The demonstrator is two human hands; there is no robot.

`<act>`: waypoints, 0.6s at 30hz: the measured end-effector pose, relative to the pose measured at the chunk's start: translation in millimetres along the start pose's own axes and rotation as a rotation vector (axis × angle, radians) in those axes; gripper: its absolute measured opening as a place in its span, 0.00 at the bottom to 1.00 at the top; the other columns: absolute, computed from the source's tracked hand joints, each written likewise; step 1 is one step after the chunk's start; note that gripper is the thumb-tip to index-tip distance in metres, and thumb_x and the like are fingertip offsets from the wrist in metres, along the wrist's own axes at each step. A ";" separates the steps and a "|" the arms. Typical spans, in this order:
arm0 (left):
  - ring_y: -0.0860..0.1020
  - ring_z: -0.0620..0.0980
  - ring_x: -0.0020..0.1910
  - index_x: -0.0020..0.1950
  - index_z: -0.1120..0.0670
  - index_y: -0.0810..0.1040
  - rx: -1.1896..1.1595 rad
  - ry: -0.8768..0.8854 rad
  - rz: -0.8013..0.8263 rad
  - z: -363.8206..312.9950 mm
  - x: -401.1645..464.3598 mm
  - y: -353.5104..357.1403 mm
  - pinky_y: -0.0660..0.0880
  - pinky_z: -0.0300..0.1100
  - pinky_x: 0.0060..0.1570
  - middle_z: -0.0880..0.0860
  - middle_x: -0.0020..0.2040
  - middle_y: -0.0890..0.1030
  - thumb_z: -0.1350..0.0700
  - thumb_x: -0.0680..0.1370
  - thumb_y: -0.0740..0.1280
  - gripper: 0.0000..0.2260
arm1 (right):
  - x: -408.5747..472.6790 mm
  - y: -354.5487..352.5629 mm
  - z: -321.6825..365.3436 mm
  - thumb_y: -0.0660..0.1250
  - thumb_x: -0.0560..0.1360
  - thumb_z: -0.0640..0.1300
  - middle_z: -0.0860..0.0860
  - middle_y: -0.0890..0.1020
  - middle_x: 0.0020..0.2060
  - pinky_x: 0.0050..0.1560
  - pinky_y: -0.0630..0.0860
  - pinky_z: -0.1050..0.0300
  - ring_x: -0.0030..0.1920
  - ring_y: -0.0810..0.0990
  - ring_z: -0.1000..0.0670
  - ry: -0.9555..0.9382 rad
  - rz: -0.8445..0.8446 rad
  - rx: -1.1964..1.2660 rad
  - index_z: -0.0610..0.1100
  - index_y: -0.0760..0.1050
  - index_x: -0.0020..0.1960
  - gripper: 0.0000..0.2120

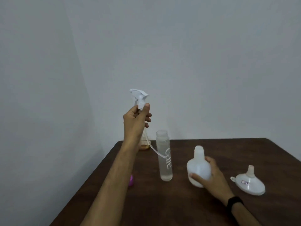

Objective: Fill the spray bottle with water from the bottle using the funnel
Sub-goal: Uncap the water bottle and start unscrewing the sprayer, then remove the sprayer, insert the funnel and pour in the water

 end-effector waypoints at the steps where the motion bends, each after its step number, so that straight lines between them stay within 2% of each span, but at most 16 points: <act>1: 0.77 0.43 0.32 0.49 0.55 0.83 0.007 -0.022 -0.028 4.4 -2.4 -16.2 0.73 0.36 0.30 0.49 0.34 0.81 0.49 0.77 0.71 0.10 | -0.6 -0.5 0.9 0.75 0.57 0.70 0.53 0.72 0.63 0.58 0.74 0.50 0.59 0.74 0.50 -0.002 -0.002 -0.010 0.56 0.60 0.71 0.49; 6: 0.77 0.45 0.33 0.52 0.57 0.82 0.091 -0.225 -0.141 54.7 -27.4 -84.9 0.73 0.38 0.33 0.51 0.36 0.82 0.50 0.78 0.70 0.10 | -2.5 3.2 2.4 0.76 0.60 0.66 0.49 0.71 0.66 0.58 0.74 0.49 0.58 0.73 0.49 -0.006 0.002 -0.054 0.54 0.58 0.72 0.47; 12: 0.79 0.47 0.43 0.53 0.55 0.81 0.311 -0.468 -0.182 124.6 -65.3 -128.5 0.70 0.40 0.36 0.53 0.45 0.83 0.45 0.78 0.69 0.14 | -8.1 13.3 9.7 0.75 0.64 0.65 0.50 0.71 0.67 0.57 0.73 0.54 0.59 0.71 0.52 -0.047 0.050 -0.088 0.54 0.57 0.74 0.46; 15: 0.77 0.46 0.44 0.49 0.53 0.80 0.452 -0.530 -0.167 147.0 -74.8 -143.3 0.67 0.39 0.36 0.52 0.46 0.82 0.44 0.78 0.69 0.12 | -14.7 17.4 16.4 0.72 0.62 0.70 0.56 0.70 0.67 0.59 0.72 0.54 0.62 0.71 0.53 -0.094 0.083 -0.068 0.58 0.57 0.74 0.47; 17: 0.77 0.47 0.43 0.45 0.55 0.81 0.576 -0.558 -0.099 161.1 -78.3 -148.8 0.70 0.40 0.38 0.53 0.46 0.82 0.45 0.77 0.69 0.13 | -19.5 21.2 19.6 0.71 0.62 0.72 0.56 0.68 0.70 0.64 0.73 0.49 0.66 0.70 0.52 -0.113 0.103 -0.087 0.58 0.56 0.75 0.47; 18: 0.77 0.47 0.43 0.46 0.55 0.82 0.651 -0.568 -0.048 167.7 -79.7 -150.2 0.73 0.42 0.42 0.54 0.48 0.82 0.46 0.78 0.70 0.13 | -21.8 23.1 20.2 0.71 0.63 0.72 0.54 0.66 0.72 0.66 0.72 0.46 0.69 0.68 0.51 -0.116 0.106 -0.111 0.57 0.54 0.76 0.49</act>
Point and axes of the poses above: each hand's wrist, its own x-axis towards the middle knuckle, its own y-axis out of the palm, z = x × y, the point moved 9 cm from there along x, towards the middle knuckle
